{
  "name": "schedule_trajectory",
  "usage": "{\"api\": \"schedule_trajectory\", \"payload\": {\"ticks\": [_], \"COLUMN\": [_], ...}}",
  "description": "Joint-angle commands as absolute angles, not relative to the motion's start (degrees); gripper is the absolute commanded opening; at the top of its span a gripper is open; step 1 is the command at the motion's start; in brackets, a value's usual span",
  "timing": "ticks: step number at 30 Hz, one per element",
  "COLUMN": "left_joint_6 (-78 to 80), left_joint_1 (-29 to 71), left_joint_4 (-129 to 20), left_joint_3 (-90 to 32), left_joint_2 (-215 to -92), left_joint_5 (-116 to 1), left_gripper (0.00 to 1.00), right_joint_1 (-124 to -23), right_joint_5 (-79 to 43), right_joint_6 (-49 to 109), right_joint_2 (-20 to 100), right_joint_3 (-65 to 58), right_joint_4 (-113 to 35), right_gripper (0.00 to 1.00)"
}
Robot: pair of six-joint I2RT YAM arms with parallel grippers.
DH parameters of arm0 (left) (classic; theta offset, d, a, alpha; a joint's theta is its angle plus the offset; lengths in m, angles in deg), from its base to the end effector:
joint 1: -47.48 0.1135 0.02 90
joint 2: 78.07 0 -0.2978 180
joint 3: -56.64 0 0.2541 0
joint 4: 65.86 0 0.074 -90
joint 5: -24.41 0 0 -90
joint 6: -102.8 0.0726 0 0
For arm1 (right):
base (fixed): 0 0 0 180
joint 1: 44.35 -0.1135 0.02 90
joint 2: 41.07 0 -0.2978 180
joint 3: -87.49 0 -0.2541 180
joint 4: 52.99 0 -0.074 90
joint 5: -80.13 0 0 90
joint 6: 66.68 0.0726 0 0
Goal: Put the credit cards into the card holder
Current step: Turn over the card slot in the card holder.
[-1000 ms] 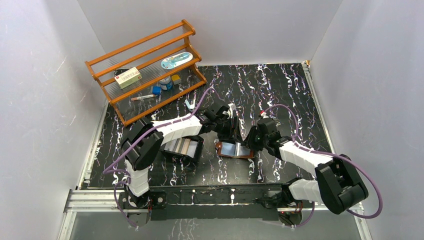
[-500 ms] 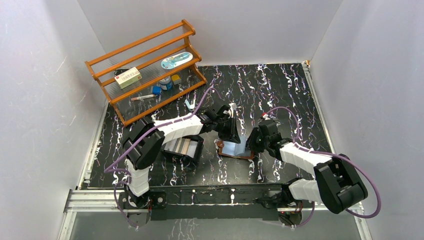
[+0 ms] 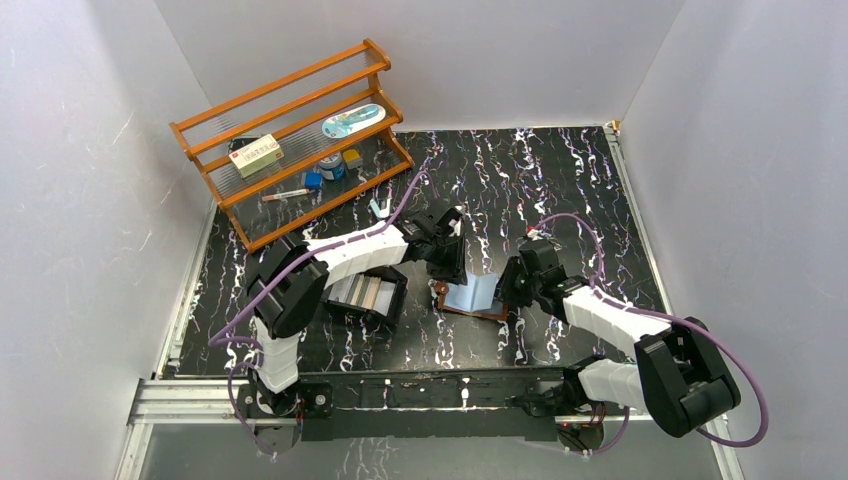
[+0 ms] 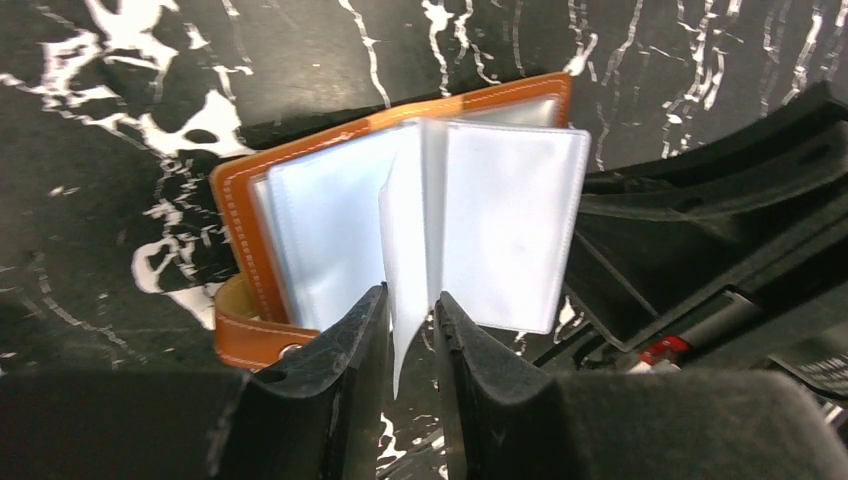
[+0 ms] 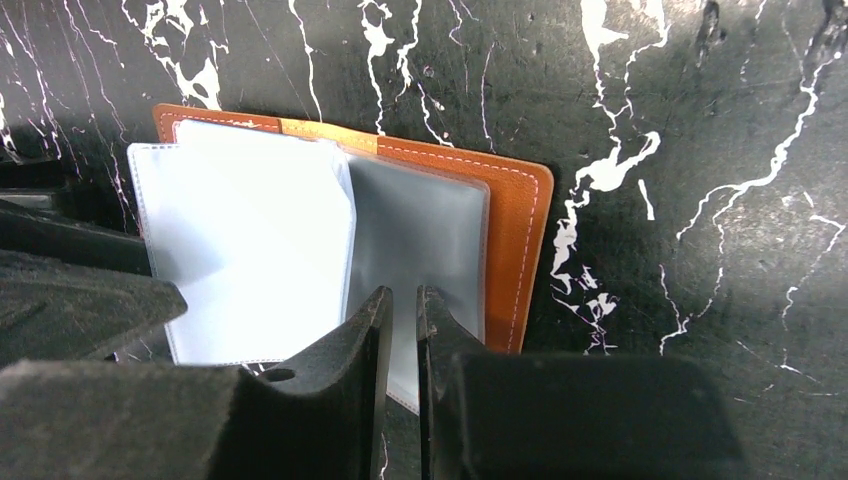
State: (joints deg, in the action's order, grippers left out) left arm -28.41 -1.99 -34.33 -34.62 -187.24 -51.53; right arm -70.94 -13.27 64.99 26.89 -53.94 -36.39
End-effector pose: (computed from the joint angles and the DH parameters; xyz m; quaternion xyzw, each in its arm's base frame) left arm 0.2813 -0.3561 0.2069 0.1094 0.9255 -0.3254 0.1601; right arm 0.2050 0.1074 0.1595 0.1106 0.9202 0.2329 0.2946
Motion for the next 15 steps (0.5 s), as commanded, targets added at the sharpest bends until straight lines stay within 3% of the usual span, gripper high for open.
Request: {"api": "schedule_trajectory", "payload": {"ticks": [1,9,15], "left_joint_6": [-27.5,-27.4,-27.1], "left_joint_1": [-2.2,-2.2,-2.0], "left_joint_4": [-27.5,-25.7,-25.7], "left_joint_3": [-37.7,-38.7,-39.7], "left_joint_2": [-184.3,-180.8,-179.9], "left_joint_5": [-58.4,-60.9,-60.9], "left_gripper": [0.23,0.27,0.28], "right_joint_1": [-70.7,-70.5,-70.6], "right_joint_5": [-11.6,-1.3,-9.7], "right_joint_6": [63.3,60.2,61.6], "right_joint_2": [25.6,21.0,18.6], "right_joint_3": [-50.3,-41.0,-38.7], "right_joint_4": [-33.5,-18.0,-19.1], "right_gripper": [0.23,0.29,0.29]}}
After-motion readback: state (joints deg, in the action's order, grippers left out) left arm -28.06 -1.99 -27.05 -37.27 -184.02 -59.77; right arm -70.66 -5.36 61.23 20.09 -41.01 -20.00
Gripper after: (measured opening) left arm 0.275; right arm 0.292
